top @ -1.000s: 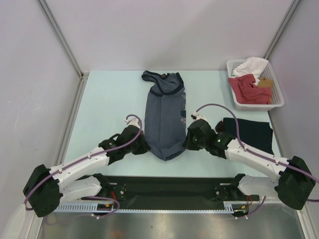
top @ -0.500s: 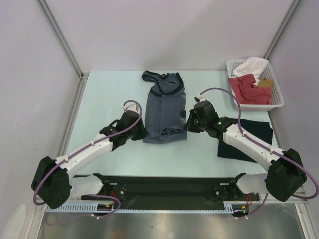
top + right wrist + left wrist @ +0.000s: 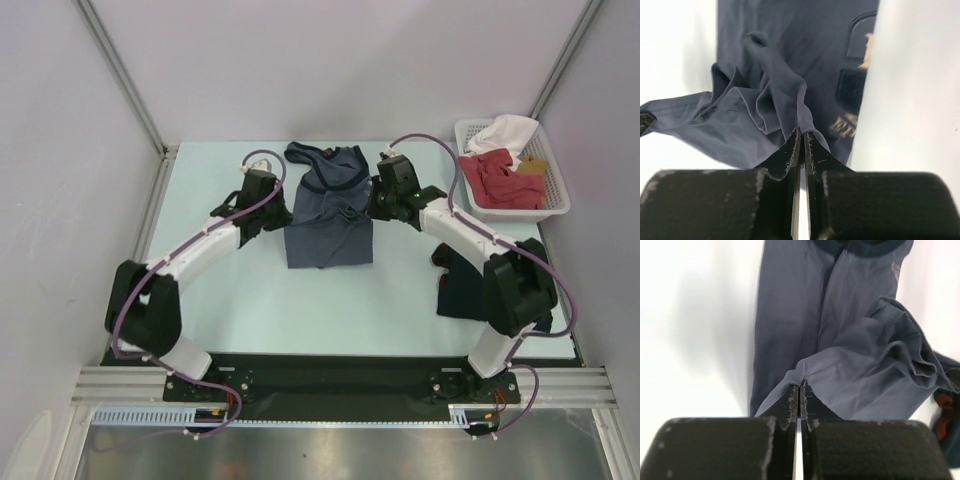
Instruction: Fold and stack the tank tops
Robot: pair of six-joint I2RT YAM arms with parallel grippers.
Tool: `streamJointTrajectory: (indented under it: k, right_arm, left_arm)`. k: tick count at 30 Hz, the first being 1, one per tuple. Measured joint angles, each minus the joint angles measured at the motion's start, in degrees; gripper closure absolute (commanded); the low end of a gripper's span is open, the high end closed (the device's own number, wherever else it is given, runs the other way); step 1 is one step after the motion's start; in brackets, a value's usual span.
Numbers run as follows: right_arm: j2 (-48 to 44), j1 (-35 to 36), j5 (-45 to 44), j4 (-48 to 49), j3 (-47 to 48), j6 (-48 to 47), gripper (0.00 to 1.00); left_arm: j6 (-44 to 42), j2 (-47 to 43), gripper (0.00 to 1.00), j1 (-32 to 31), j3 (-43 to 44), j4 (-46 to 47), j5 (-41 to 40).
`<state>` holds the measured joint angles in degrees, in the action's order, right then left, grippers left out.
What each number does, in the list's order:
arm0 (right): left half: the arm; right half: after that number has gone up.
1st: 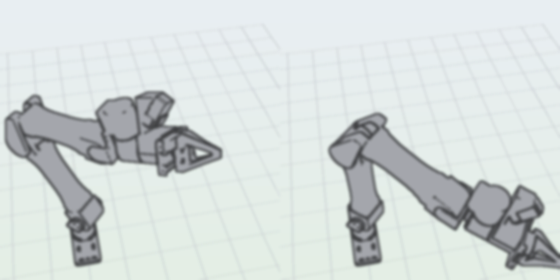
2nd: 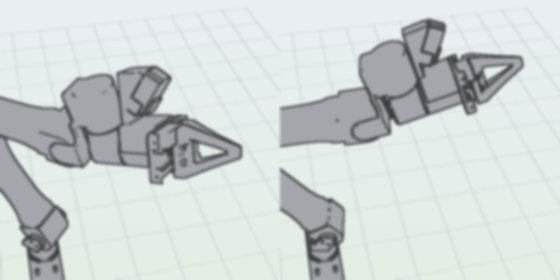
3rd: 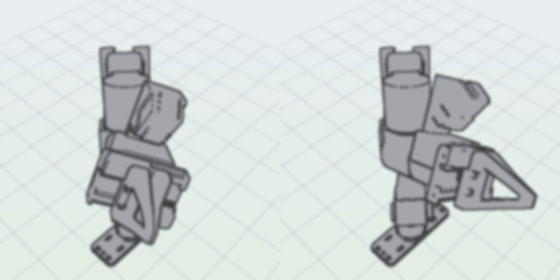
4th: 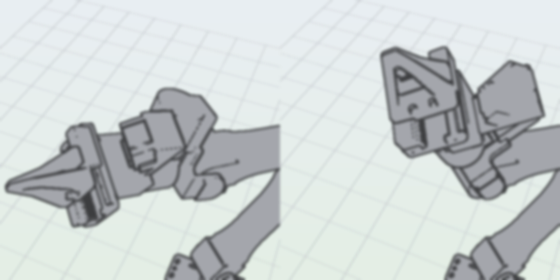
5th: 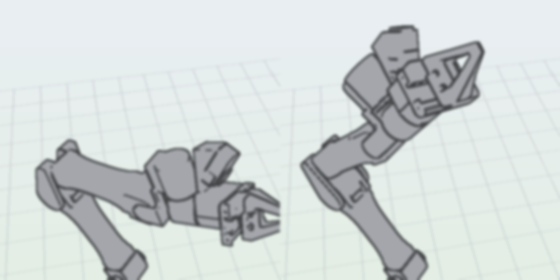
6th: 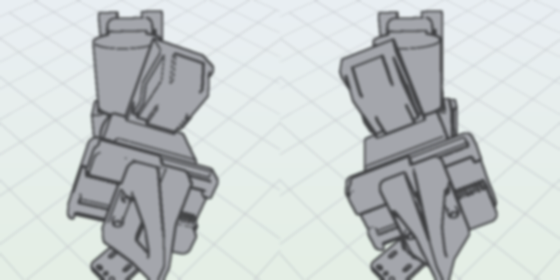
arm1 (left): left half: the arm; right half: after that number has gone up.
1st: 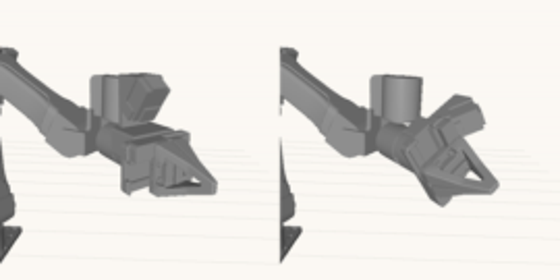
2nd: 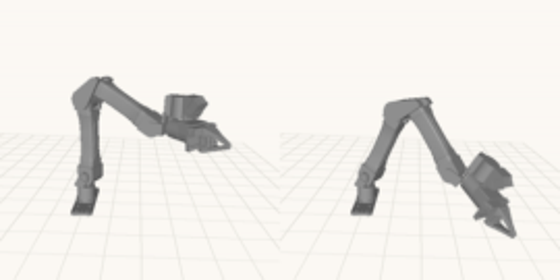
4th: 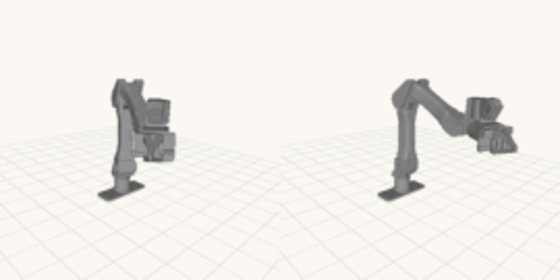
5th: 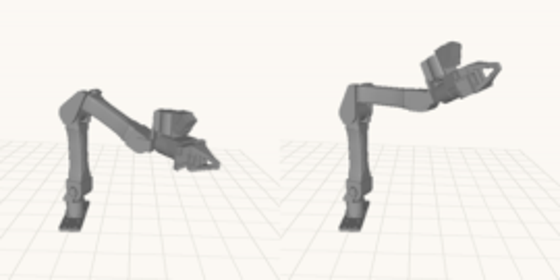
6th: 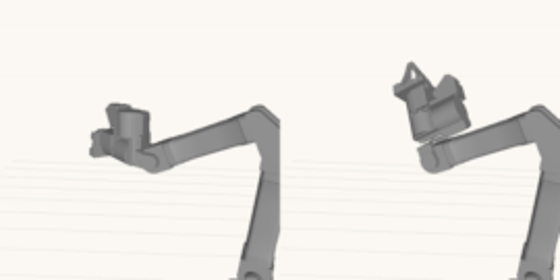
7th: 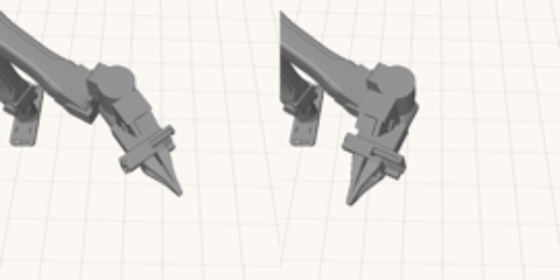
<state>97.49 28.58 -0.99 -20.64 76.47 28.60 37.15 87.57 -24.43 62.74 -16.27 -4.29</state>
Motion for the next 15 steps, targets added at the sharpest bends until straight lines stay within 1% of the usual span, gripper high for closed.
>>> streamJointTrajectory:
  k: [3, 7, 10, 15]
  right_arm:
    - [4.0, -1.6, 0.2, 0.0, 2.7, -0.3, 0.92]
    - [8.1, -3.3, 0.4, -0.2, 6.1, -0.5, 0.92]
    - [10.4, -4.2, 1.4, -0.2, 8.4, -0.9, 0.92]
    - [12.9, -5.4, 2.9, 0.0, 10.8, -1.7, 0.92]
  left_arm:
    - [-0.8, 6.3, 1.00, 0.7, 5.1, 0.9, 0.8]
    - [-1.7, 11.9, 1.00, 1.0, 9.4, 1.3, 2.2]
    - [-2.2, 14.6, 1.00, 1.7, 11.6, 1.3, 3.0]
    - [-2.8, 16.7, 1.00, 3.6, 12.8, 1.5, 4.6]
